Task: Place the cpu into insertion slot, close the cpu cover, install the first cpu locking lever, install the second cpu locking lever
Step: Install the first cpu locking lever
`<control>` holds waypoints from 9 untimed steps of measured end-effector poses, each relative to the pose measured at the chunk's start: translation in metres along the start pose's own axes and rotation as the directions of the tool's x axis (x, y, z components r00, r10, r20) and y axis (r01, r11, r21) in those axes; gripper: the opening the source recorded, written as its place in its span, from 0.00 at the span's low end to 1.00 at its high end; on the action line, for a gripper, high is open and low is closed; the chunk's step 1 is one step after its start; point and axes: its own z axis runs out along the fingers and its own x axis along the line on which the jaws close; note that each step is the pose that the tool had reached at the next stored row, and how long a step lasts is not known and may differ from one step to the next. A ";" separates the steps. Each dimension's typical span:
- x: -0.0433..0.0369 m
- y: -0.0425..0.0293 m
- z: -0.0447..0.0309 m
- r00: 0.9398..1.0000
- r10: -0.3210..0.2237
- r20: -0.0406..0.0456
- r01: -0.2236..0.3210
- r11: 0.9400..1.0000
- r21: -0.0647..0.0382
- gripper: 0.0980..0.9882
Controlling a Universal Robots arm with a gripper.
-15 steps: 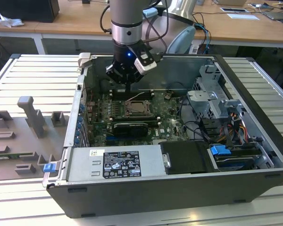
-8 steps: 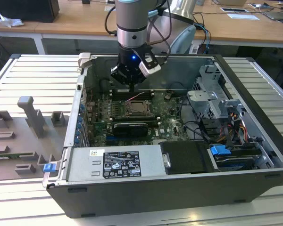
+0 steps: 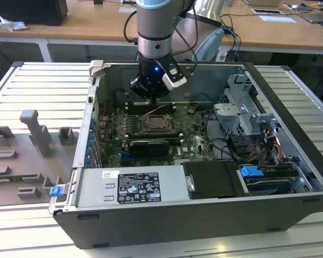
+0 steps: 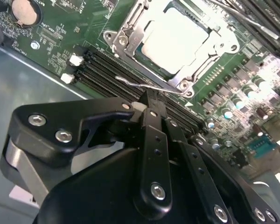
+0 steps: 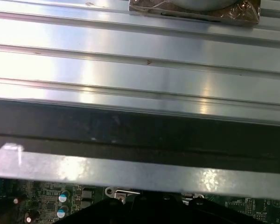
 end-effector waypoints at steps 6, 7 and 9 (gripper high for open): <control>-0.0082 -0.0005 0.0041 1.000 0.000 0.000 0.000 1.000 0.001 0.01; -0.0093 -0.0006 0.0047 1.000 0.000 0.000 0.000 1.000 0.001 0.01; -0.0115 -0.0008 0.0070 1.000 0.000 0.000 0.000 1.000 0.001 0.01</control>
